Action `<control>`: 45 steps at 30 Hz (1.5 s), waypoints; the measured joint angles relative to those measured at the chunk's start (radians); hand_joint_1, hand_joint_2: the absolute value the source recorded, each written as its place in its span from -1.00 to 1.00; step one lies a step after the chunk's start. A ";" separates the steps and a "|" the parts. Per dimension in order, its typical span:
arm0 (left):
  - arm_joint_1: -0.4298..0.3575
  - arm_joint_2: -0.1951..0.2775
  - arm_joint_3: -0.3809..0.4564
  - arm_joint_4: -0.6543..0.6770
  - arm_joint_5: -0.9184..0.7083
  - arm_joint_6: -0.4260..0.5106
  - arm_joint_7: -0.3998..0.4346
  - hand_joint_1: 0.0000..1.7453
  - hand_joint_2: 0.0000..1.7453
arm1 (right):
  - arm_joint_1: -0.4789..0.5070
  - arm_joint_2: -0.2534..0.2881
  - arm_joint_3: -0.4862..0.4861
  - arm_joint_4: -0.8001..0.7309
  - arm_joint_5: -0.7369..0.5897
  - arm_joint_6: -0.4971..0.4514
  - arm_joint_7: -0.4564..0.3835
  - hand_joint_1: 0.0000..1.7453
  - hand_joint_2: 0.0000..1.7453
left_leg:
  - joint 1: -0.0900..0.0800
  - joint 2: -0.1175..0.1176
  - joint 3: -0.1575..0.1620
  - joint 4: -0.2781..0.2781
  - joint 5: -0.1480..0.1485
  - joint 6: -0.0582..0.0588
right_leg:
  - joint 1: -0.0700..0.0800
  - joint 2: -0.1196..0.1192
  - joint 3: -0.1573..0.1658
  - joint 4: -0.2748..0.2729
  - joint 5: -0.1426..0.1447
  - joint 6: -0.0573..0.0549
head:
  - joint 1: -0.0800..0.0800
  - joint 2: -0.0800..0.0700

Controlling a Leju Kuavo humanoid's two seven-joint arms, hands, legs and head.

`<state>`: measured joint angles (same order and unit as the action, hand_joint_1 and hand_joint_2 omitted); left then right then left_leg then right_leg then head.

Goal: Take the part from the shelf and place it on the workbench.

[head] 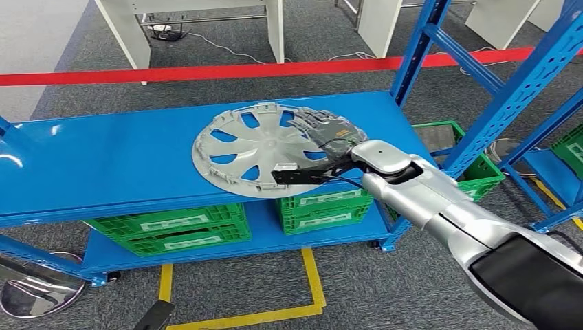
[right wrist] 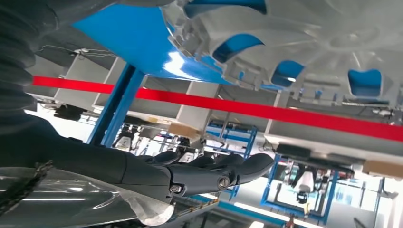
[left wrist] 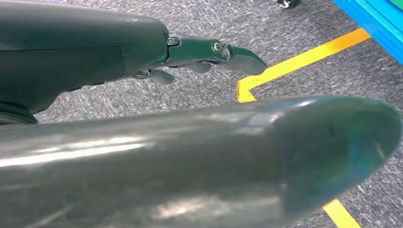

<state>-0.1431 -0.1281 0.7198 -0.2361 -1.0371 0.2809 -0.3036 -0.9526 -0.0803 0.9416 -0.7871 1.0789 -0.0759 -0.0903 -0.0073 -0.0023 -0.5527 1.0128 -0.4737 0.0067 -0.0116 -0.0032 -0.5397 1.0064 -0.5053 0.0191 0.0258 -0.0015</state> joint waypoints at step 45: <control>-0.002 0.006 -0.024 0.000 -0.013 -0.012 0.001 -1.00 -1.00 | 0.044 0.030 0.012 0.016 -0.286 0.076 -0.189 -1.00 1.00 | 0.000 0.000 -0.001 0.000 0.000 0.000 | 0.000 0.000 0.000 0.000 0.000 0.000 | 0.000 0.000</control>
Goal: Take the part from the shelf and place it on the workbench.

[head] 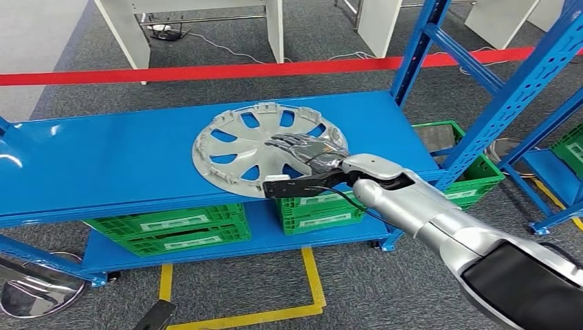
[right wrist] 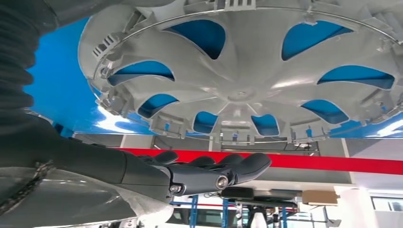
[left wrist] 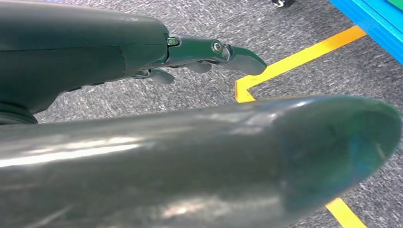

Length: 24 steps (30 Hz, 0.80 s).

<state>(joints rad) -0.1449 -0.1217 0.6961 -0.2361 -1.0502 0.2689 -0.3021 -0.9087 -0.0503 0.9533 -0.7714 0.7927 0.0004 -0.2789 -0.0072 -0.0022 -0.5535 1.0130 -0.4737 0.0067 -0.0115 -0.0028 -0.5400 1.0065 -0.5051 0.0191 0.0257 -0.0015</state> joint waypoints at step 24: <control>-0.006 0.000 -0.010 0.000 -0.006 -0.010 0.003 -1.00 -1.00 | 0.000 0.063 0.053 -0.039 -0.064 0.049 -0.012 -1.00 1.00 | -0.002 0.000 -0.005 0.006 -0.001 0.001 | -0.001 0.000 -0.002 -0.001 0.003 0.004 | 0.000 0.000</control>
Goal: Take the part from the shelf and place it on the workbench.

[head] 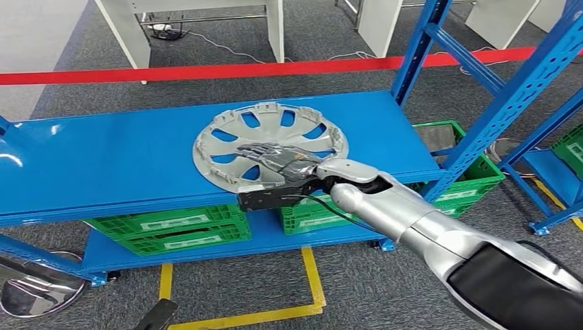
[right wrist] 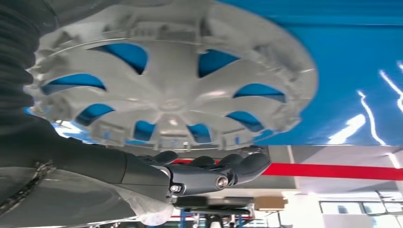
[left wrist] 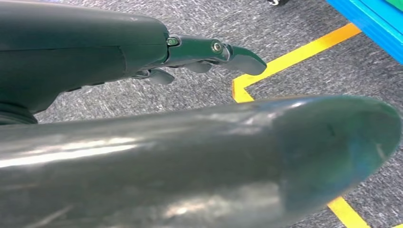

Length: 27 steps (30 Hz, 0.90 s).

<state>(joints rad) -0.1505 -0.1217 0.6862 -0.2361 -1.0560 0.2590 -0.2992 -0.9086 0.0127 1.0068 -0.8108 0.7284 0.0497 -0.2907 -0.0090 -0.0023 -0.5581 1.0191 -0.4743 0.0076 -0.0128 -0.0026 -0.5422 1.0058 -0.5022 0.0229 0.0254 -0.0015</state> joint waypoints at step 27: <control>-0.012 -0.002 -0.017 0.000 0.020 -0.008 0.023 -1.00 -1.00 | -0.018 0.108 -0.026 0.274 0.123 -0.223 0.199 -1.00 1.00 | 0.010 0.001 -0.062 0.080 -0.039 -0.022 | -0.003 0.003 -0.062 0.010 0.041 -0.027 | 0.000 0.000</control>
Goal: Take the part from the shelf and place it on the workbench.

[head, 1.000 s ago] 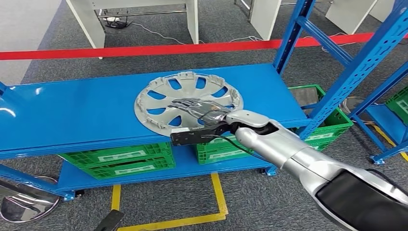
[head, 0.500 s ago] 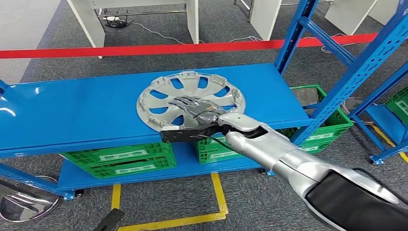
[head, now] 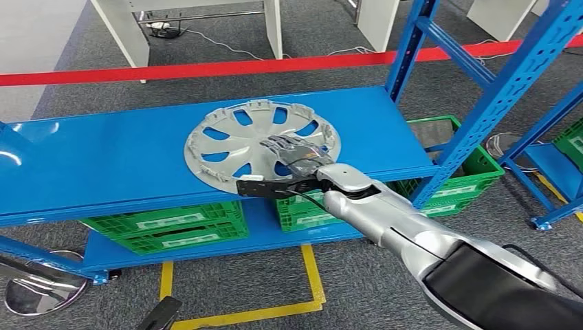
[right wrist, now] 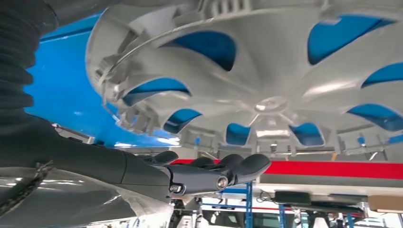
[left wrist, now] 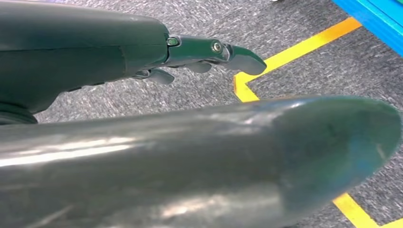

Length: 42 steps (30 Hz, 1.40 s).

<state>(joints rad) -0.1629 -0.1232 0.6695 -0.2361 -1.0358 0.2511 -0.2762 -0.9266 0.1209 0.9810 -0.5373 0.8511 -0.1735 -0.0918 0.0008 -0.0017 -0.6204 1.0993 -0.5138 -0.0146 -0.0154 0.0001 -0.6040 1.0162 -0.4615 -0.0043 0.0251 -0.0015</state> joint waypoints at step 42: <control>0.003 0.001 -0.007 0.000 0.022 -0.028 0.007 -1.00 -1.00 | -0.046 0.074 -0.045 0.129 0.076 0.106 0.148 -1.00 1.00 | 0.019 -0.002 0.003 -0.062 0.069 -0.004 | 0.003 0.000 -0.003 0.004 0.000 0.031 | -0.006 0.000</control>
<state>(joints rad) -0.1601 -0.1220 0.6626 -0.2358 -1.0136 0.2233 -0.2693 -0.9725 0.1949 0.9361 -0.4083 0.9270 -0.0671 0.0560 0.0198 -0.0042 -0.6173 1.0375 -0.4449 -0.0187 -0.0125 0.0002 -0.6067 1.0202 -0.4619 0.0263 0.0194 -0.0015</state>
